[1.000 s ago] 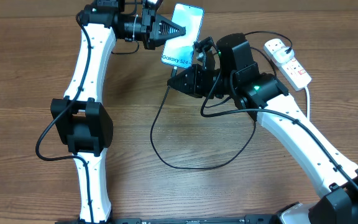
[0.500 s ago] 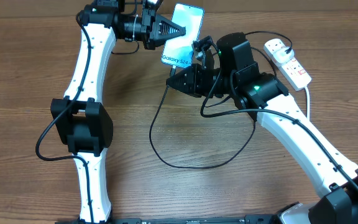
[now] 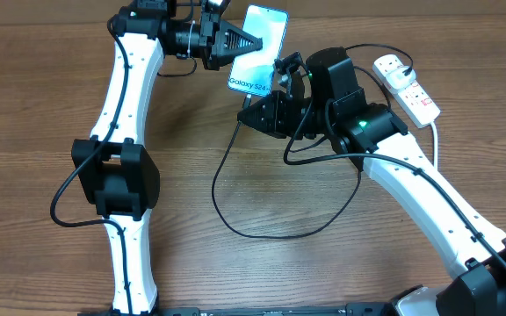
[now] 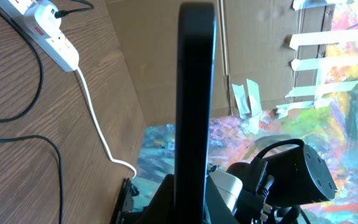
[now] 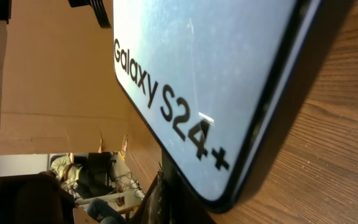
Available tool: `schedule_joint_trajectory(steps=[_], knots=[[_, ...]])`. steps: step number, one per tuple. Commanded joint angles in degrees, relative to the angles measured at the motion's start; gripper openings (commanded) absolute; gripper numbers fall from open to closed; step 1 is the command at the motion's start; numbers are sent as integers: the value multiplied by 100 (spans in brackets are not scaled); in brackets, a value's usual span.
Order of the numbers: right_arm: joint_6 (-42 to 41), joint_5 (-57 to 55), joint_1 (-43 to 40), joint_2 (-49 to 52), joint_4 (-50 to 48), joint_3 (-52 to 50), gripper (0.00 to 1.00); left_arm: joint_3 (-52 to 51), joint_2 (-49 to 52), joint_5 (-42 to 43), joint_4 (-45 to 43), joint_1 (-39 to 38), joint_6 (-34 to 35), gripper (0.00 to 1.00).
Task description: Plug charger to phone and switch on socket
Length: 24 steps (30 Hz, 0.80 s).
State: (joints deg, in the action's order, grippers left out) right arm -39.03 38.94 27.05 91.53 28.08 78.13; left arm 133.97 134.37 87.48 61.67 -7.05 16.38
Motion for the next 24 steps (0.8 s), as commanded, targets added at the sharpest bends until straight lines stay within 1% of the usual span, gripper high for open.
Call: schedule_joint_trajectory(steps=[1,6,24], knots=[[-24,-22,-2,22,-55,125,4,162,-304,315,-2,-26,-50,4],[-22,188,-2,22,-101,125,4,162,-304,315,-24,-26,-55,4],[-22,155,-2,24,-184,125,4,162,-304,317,-20,-72,-50,4]])
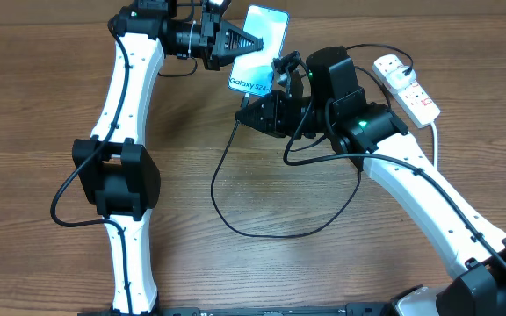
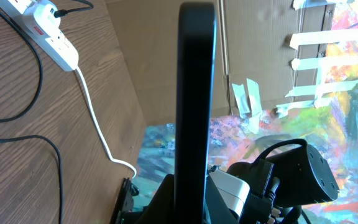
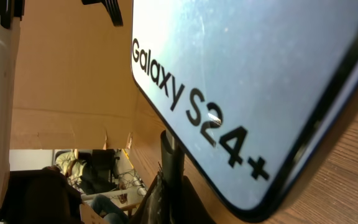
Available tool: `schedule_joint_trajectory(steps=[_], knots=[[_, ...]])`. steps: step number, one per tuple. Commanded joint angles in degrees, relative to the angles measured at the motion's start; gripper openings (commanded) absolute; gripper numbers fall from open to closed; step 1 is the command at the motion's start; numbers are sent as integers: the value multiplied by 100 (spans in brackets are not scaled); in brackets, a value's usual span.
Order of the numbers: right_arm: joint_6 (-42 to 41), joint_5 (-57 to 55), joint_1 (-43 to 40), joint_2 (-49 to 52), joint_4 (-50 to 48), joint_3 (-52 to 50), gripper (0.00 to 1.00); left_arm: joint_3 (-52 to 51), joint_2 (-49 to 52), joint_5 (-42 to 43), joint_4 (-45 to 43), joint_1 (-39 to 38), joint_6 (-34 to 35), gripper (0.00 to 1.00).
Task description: Plug charger to phone and switch on socket
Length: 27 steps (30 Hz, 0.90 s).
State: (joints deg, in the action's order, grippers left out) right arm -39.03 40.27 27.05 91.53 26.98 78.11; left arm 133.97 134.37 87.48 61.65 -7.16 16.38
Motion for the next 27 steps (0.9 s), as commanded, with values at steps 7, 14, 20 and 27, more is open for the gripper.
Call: schedule_joint_trajectory(steps=[7,14,20,27], knots=[[-22,-79,-2,24,-59,127,4,162,-304,317,7,-74,-48,4],[-22,-76,-35,24,-61,127,4,162,-304,317,4,-76,-52,4],[-22,-55,-127,24,-20,127,4,160,-304,319,4,-76,-103,4],[-20,101,-149,24,-4,127,4,160,-304,319,2,-74,-249,4]])
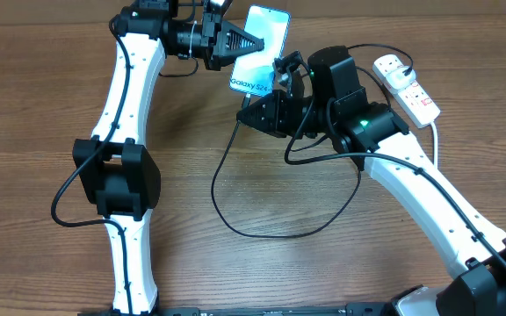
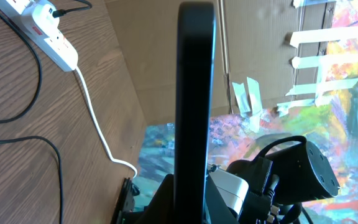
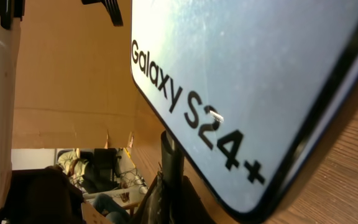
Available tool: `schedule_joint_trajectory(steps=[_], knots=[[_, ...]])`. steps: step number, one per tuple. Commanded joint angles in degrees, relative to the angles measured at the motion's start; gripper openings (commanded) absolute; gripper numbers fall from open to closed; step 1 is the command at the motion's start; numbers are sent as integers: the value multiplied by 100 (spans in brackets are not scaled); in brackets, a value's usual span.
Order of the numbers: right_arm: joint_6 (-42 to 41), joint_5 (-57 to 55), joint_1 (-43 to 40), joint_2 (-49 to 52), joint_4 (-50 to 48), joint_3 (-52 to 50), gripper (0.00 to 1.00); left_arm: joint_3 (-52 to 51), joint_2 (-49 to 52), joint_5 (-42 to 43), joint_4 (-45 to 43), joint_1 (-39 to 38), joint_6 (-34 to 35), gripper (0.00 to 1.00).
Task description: Plug charger to phone and switch on socket
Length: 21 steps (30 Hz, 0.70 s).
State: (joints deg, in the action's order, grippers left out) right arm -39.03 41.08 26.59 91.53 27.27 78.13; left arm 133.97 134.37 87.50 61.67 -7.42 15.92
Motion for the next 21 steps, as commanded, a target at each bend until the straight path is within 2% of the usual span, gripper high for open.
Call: schedule_joint_trajectory(steps=[1,21], knots=[[-22,22,-111,24,-15,125,4,162,-304,317,0,-48,-208,4],[2,116,-293,22,2,125,4,160,-304,317,28,-50,-225,4]])
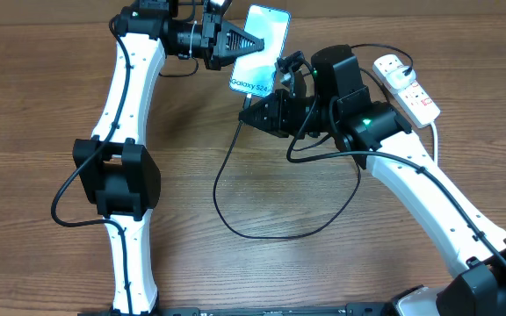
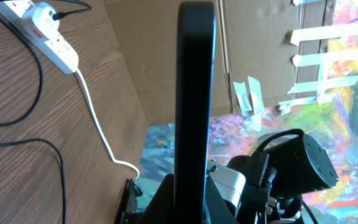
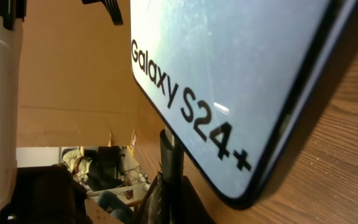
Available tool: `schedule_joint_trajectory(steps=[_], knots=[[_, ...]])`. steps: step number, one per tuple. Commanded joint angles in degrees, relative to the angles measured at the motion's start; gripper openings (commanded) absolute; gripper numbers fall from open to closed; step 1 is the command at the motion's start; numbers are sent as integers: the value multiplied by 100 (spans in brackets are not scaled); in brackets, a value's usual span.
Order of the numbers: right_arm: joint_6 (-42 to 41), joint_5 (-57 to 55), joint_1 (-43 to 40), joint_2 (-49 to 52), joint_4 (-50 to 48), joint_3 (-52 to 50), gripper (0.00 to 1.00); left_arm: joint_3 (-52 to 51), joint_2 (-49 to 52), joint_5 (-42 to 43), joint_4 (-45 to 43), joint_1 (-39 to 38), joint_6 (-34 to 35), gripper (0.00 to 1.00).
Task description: Plug charger to phone and switch on socket
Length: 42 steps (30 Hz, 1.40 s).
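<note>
My left gripper is shut on the phone and holds it raised at the back of the table, screen up, reading "Galaxy S24+". In the left wrist view the phone stands edge-on between the fingers. Just below its lower edge, my right gripper is shut on the black charger plug. The plug's tip reaches the phone's bottom edge; whether it is seated cannot be told. The white socket strip lies at the back right with the charger's adapter plugged in.
The black charger cable loops across the middle of the wooden table and runs back to the strip. The strip's white lead trails off the right side. A cardboard wall stands behind the table.
My right wrist has shifted a little to the right and back, with the plug still at the phone's lower edge. The left gripper and phone have not moved.
The left gripper held the phone raised throughout. At first the right gripper sat under the phone's lower corner with the plug mostly hidden. Then it had shifted, and the plug showed upright at the phone's bottom edge, where it stays.
</note>
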State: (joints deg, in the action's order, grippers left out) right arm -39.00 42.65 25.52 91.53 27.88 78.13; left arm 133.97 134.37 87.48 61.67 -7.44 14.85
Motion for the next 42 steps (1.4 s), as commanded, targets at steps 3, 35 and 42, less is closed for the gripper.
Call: schedule_joint_trajectory(steps=[3,35,42], knots=[[0,-9,-225,22,-59,125,4,160,-304,319,101,-48,-155,4],[-68,35,-33,223,46,125,4,162,-304,317,105,-59,0,4],[-70,284,-35,227,-212,125,4,162,-304,317,37,-57,-4,4]])
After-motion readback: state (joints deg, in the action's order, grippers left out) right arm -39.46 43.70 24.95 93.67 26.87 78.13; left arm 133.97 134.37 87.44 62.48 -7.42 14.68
